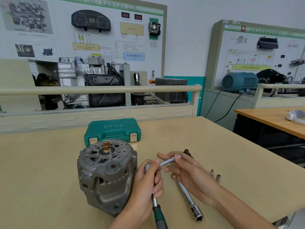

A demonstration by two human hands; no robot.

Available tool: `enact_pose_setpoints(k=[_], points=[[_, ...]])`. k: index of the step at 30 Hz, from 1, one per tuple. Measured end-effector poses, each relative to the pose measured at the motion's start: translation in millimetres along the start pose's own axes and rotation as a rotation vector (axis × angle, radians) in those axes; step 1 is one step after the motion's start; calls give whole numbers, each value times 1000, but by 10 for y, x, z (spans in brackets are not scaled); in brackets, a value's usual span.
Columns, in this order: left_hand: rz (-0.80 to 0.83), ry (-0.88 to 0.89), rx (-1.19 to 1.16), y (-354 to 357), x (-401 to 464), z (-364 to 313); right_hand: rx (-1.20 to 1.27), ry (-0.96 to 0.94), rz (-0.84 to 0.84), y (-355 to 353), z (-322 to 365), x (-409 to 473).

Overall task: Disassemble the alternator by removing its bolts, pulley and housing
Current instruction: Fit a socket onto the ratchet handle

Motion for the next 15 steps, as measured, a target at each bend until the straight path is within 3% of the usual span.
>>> enact_pose_setpoints(k=[15], points=[[-3, 25, 48, 26, -43, 0, -345, -122, -12, -23, 89, -35]])
Point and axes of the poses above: each hand's wrist, its own x-axis towards the middle knuckle, its own y-axis out of the palm, z = x × y, the point moved 1 cm from there along x, towards the middle knuckle, and after that the axes turned 7 degrees about -x, right-handed, at the moved point
